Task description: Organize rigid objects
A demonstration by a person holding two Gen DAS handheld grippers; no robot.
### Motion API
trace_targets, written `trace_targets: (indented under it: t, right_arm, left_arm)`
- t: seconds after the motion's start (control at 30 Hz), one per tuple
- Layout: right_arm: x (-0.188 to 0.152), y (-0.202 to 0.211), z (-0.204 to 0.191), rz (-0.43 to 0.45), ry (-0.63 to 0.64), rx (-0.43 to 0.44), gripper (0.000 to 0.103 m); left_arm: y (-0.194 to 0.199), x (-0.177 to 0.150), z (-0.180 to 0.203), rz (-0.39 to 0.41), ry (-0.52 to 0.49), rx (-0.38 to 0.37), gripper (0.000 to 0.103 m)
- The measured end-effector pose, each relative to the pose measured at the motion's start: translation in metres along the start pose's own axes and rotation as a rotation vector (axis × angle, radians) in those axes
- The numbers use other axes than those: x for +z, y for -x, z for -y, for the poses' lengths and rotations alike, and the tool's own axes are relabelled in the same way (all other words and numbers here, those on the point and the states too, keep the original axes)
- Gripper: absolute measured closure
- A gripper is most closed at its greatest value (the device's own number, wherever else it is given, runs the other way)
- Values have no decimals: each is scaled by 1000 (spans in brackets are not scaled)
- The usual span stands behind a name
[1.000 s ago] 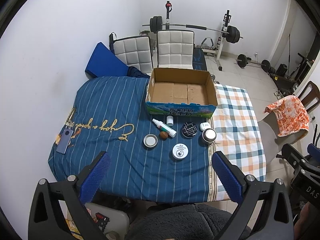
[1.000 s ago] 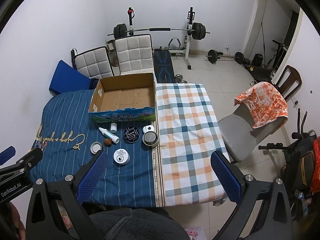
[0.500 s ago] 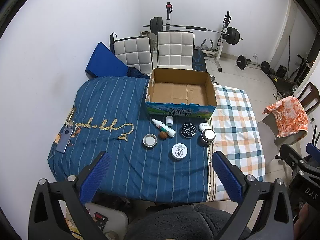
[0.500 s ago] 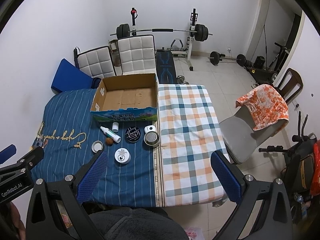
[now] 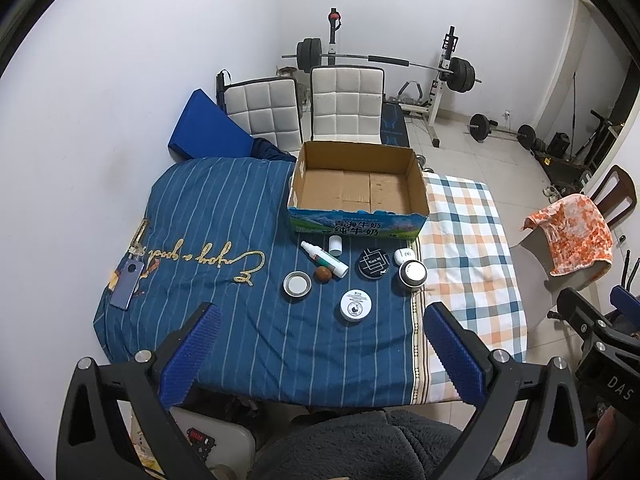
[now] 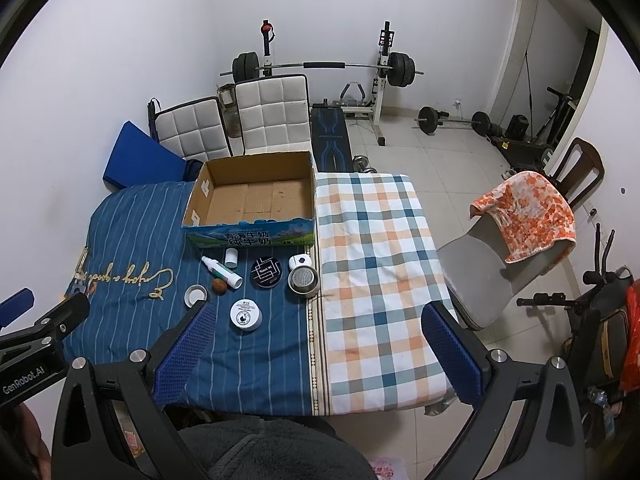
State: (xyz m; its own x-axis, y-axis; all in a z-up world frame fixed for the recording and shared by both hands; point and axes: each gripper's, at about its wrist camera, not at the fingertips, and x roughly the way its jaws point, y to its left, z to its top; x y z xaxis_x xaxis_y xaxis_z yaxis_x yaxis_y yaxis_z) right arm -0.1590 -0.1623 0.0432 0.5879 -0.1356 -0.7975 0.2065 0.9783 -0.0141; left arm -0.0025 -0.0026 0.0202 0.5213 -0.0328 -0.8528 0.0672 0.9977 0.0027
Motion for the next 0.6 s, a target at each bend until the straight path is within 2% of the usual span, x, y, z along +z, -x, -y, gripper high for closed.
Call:
trace_targets:
  t: [0.27, 0.6]
  right_arm:
    - [-3, 0, -1, 6, 1, -2, 0]
    - [15, 0, -10, -5, 0, 12, 0]
  left_arm:
    - [1, -2, -1, 4, 1, -1, 0]
    - [-4, -1, -7, -4, 9, 2, 0]
